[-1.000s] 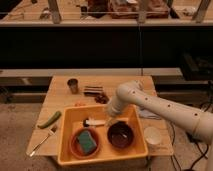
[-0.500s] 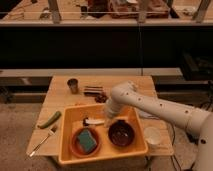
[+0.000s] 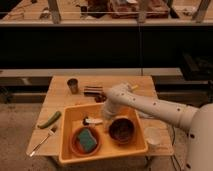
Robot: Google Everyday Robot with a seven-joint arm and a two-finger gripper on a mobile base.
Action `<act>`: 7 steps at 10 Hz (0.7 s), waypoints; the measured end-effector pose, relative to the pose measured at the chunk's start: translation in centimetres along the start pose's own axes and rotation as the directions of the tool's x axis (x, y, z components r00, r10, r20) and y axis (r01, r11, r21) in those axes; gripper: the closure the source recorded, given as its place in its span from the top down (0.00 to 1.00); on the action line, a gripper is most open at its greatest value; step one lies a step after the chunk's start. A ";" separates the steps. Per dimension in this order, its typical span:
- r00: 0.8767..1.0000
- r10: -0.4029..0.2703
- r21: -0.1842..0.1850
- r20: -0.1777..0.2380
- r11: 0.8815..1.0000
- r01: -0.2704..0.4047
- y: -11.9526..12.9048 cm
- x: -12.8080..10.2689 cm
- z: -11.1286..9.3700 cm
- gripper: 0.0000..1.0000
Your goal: Place brush in metal cup
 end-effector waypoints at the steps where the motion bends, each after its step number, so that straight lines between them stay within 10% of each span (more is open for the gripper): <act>1: 1.000 -0.001 -0.005 -0.002 1.000 0.001 0.1 0.0 0.2 0.56; 4: 1.000 0.004 -0.013 0.003 1.000 -0.004 0.2 -0.1 0.3 0.33; 7: 1.000 0.025 -0.013 0.012 1.000 -0.025 0.1 -0.2 0.4 0.32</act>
